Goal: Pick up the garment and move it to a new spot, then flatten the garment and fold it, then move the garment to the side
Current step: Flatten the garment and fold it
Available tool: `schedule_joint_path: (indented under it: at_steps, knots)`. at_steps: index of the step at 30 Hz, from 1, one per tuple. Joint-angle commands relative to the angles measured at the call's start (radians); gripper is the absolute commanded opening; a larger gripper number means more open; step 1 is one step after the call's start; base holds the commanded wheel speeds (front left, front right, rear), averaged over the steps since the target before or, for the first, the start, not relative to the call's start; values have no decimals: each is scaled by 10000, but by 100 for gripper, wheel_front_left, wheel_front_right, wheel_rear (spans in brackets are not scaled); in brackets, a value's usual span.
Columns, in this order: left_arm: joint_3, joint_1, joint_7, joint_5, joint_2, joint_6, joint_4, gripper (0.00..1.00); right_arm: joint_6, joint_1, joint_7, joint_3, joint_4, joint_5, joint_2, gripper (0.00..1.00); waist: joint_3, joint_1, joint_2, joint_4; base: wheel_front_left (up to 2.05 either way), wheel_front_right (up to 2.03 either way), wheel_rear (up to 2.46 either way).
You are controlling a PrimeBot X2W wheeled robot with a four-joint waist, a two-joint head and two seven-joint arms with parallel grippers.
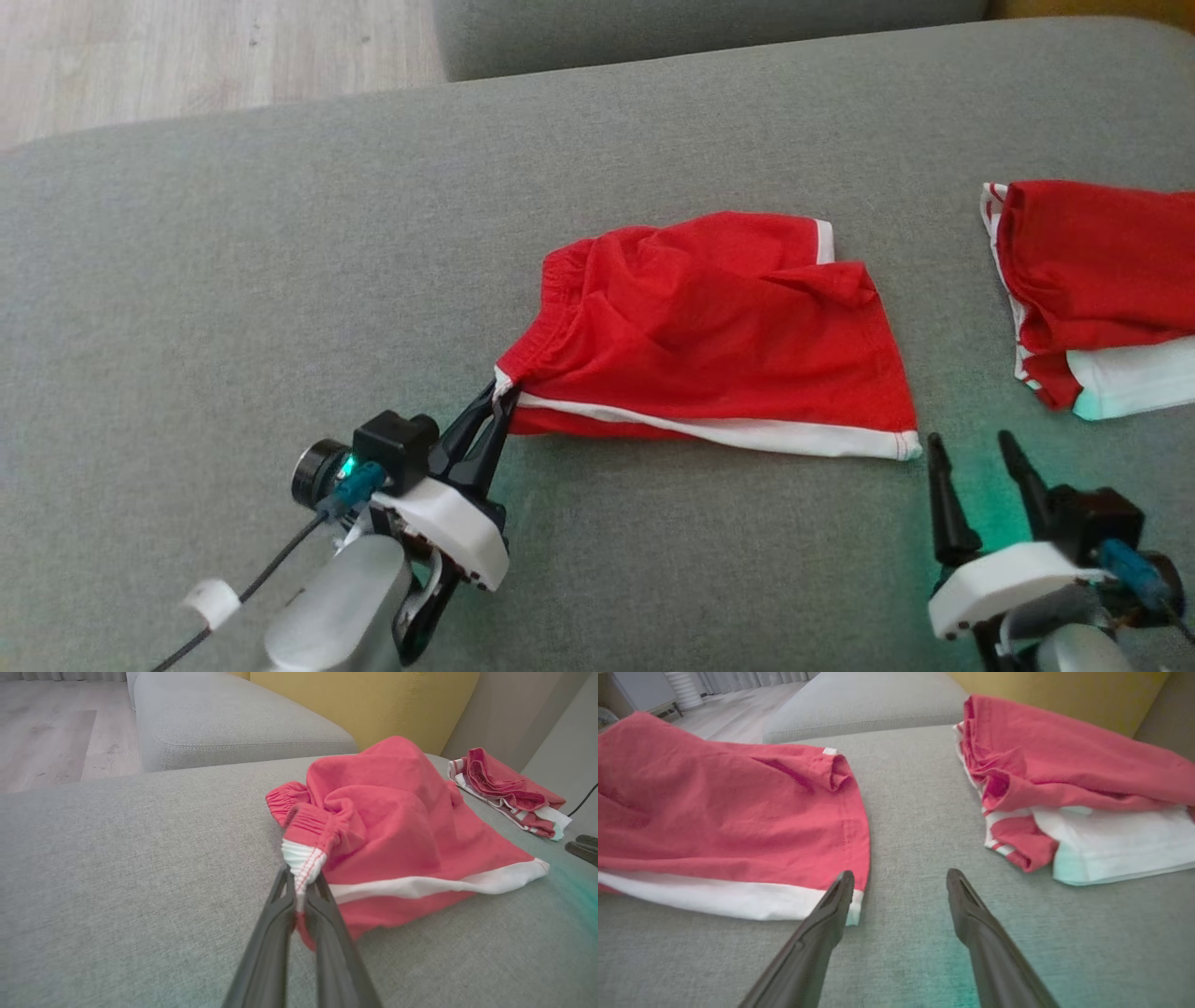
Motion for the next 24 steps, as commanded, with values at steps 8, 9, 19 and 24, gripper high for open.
schedule_joint_path:
  at_steps: [8,9,19,24]
  knots:
    - [130,-258,-190,124,92,179,-494,0,-7,-192,372,777,-127,2,-53,100,21,1,0,136,0,0,0]
    - [119,-263,-192,128,97,190,-521,0,-7,-204,398,791,-106,3,-53,100,33,1,0,147,0,0,0]
    - [12,-345,-151,171,187,302,-804,0,-7,-617,720,1003,376,6,-53,100,244,1,0,211,0,0,0]
    - [-9,-394,-96,152,233,321,-897,0,-7,-764,687,1067,567,27,-53,100,325,1,0,247,0,0,0]
